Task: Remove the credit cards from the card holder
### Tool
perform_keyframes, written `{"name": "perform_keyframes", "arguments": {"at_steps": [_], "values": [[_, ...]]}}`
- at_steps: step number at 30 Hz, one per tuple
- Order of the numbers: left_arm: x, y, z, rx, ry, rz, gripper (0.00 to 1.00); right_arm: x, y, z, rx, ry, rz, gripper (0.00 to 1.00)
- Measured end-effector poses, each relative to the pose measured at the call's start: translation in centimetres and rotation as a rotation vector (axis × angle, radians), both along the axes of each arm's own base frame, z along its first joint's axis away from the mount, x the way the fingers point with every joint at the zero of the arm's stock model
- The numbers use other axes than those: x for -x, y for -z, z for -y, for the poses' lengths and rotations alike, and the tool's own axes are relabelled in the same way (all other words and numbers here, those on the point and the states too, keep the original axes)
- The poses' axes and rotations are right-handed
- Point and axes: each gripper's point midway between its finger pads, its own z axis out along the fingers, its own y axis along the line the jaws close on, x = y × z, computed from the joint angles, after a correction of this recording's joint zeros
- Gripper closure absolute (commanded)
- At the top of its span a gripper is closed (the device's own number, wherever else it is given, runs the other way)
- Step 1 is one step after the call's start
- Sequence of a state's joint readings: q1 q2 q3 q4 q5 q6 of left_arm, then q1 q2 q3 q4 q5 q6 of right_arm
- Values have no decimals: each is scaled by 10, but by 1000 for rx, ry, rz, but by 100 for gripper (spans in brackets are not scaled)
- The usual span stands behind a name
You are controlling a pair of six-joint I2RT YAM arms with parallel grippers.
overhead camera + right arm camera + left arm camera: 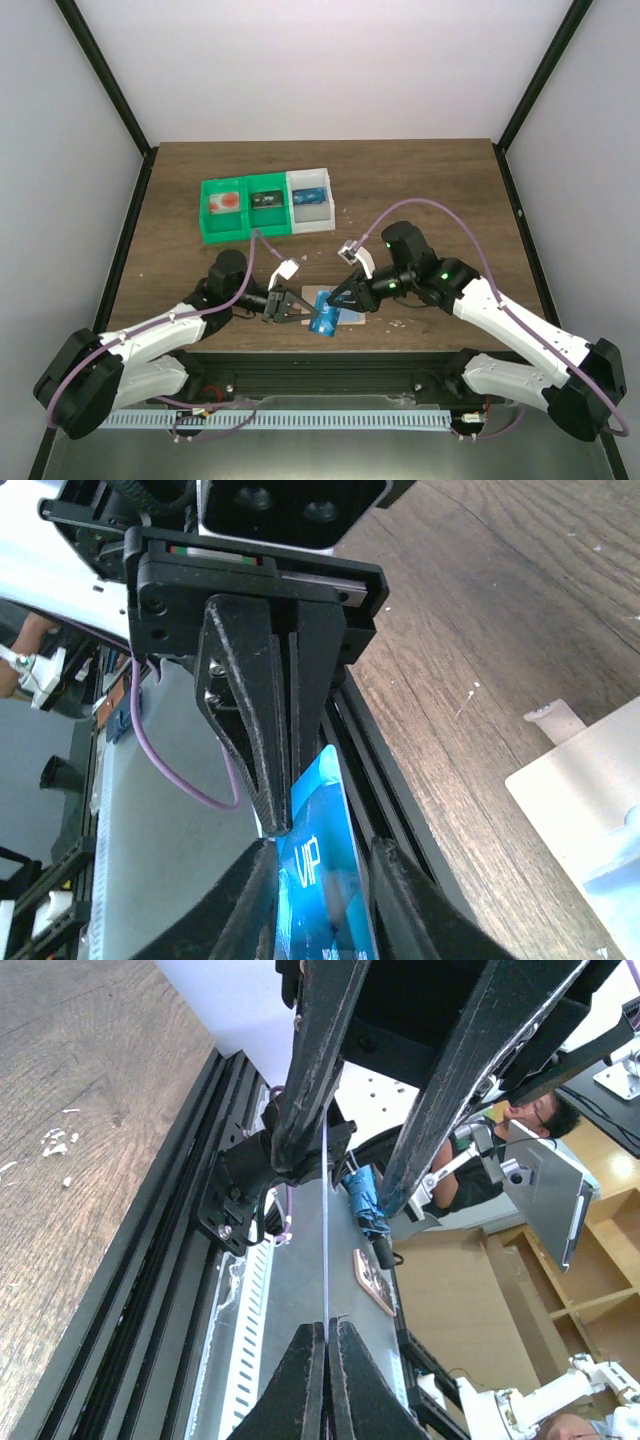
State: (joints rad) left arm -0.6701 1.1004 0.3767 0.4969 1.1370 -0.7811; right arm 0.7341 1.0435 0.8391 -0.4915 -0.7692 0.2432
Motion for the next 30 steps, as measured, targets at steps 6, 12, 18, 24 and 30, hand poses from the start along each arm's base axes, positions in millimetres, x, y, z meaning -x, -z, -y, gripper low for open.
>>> {"name": "perform_keyframes", "arguments": {"at_steps": [6,12,18,24,30], "values": [[1,0,0,0,5,-2,100,2,-1,-2,-12,-22,-4,96],[0,2,0,-3,5,0,80,2,-3,-3,-22,-21,-6,100],[-7,9,0,-51,-40,4,36,0,-10,-3,-60,-4,23,100],[-37,-3,1,-130,-200,97,0,-12,-7,-3,-72,77,31,99],[-80,-24,-17,-251,-474,231,0,-39,-11,-4,-82,214,76,100]]}}
